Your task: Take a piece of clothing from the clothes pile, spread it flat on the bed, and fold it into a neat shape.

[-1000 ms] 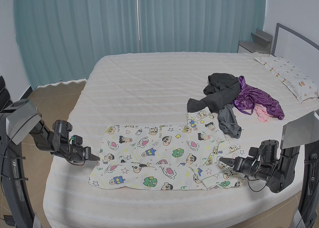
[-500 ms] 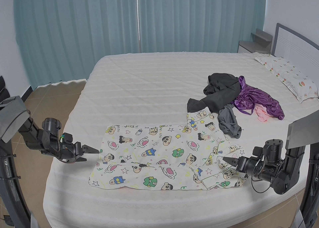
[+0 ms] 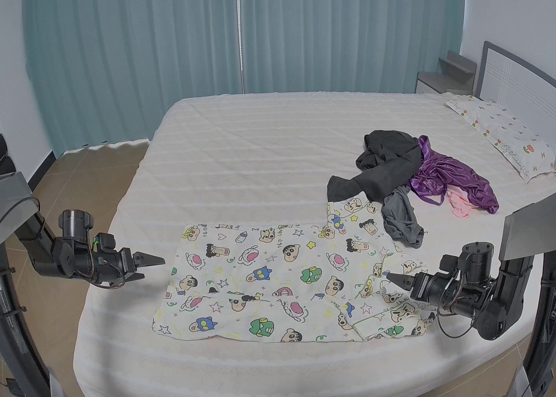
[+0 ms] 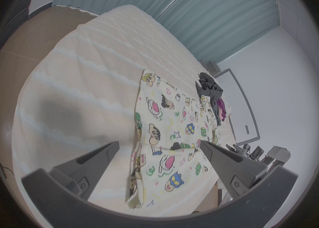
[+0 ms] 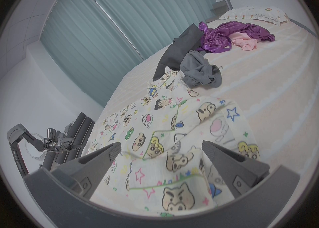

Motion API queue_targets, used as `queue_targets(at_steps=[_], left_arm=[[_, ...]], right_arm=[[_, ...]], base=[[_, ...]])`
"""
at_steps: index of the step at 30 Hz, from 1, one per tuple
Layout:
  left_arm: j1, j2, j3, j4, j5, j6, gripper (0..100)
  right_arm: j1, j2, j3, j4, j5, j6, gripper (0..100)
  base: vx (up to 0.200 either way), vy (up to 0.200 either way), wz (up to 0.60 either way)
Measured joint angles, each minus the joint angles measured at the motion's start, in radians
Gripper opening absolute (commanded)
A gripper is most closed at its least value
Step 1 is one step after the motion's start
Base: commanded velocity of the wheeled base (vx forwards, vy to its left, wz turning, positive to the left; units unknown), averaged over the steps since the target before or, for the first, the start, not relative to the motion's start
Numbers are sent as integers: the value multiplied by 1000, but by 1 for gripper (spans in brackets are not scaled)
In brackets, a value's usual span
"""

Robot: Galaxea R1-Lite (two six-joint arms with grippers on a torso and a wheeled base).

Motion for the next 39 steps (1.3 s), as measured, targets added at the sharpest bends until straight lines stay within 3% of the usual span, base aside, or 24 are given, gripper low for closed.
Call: queue_targets(at_steps=[6,18,29,32,39], left_arm=[[-3,-3,15,-5,0,-12,100],[-10,-3,41,-6,0,-9,100],[-16,-6,61,-53,4,-8,100],[-17,0,28,-85,20,-15,100],[-36,53,-201,-102,123,-46,100]], right_arm=[[1,1,0,1,1,0,100],[3,3,-1,1,1,0,100],[1,3,-6,2,0,0,100],[1,2,-9,1,0,0,100],[9,1,-12,2,0,0,100]], base=[[0,0,0],[0,-200,0],[0,0,0],[0,0,0],[0,0,0]])
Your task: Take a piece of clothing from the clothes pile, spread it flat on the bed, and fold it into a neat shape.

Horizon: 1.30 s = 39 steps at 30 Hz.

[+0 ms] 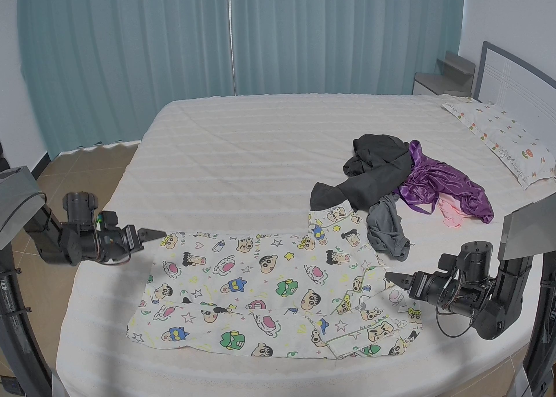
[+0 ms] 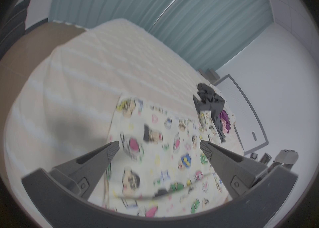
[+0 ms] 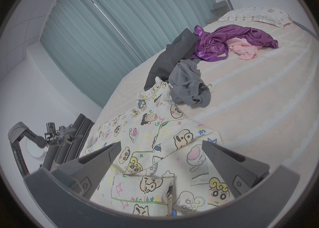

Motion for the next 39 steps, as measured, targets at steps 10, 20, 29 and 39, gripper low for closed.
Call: queue_targets(at_steps=[10,20,29,39], left_arm=[[-33,194,-379,152,84,77,100],[-52,332,-488,187,104,106,100],[-56,387,-522,188,120,106,100],[-68,426,-544,188,121,104,0]], right_arm=[[16,2,3,1,0,0,100],[29,3,6,4,-1,0,100],[43,6,5,11,-1,0,100],[50,33,-13,6,-1,0,100]], base=[[0,0,0],[0,0,0],[0,0,0],[0,0,0]])
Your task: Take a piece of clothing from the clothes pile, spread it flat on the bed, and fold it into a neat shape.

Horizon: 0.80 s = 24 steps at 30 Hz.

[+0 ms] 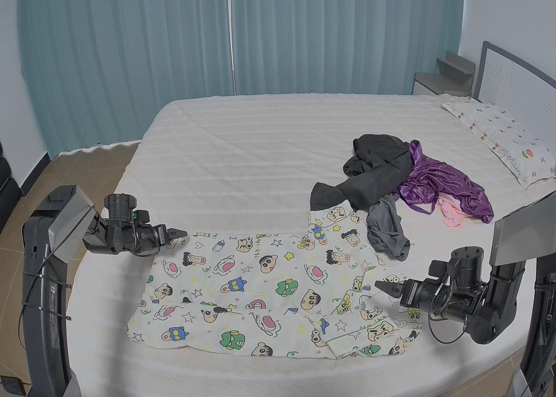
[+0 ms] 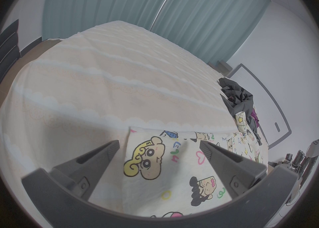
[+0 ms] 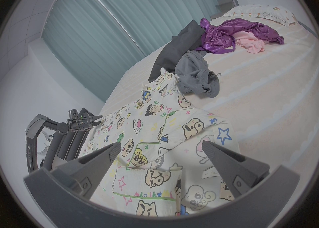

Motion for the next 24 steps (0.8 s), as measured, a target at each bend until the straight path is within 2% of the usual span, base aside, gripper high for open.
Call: queue_targets(at_steps=[8,13,19,24], left_arm=[[-2,10,0,1,0,-4,0],[1,8,11,-1,2,-3,0],[4,-9,34,-3,13,-3,0],[5,-33,53,-4,49,-6,0]], right_arm=[[16,14,-71,20,-6,0,100],[19,15,-147,102,-8,0,100],[17,16,-326,295,-43,0,100],[20,34,-529,464,-99,0,100]], base=[[0,0,0],[0,0,0],[0,0,0],[0,0,0]])
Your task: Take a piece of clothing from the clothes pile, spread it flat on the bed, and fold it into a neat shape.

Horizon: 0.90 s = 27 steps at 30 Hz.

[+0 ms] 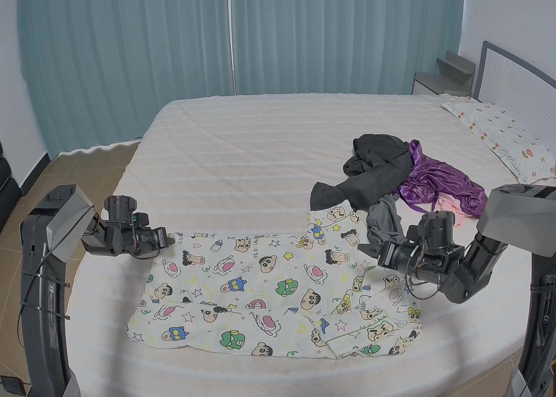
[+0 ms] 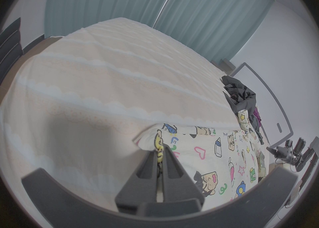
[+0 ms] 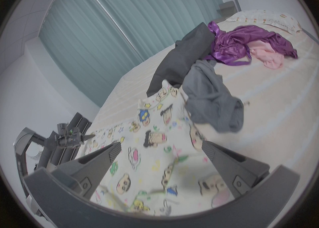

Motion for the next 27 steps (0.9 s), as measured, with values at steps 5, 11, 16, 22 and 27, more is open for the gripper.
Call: queue_targets(at_steps=[5,11,16,22,27], left_arm=[[0,-24,11,-1,45,-19,0],[0,-51,24,-2,82,-30,0],[-1,-70,48,-5,88,-31,0],[-3,-92,75,-8,90,-32,0],[-5,-104,92,-8,90,-33,0]], right_arm=[[8,60,-167,99,-67,0,100],[20,140,-303,173,-94,0,100],[23,196,-407,225,-111,0,100],[27,248,-515,290,-164,-1,100],[31,285,-603,321,-214,-2,100]], base=[[0,0,0],[0,0,0],[0,0,0],[0,0,0],[0,0,0]])
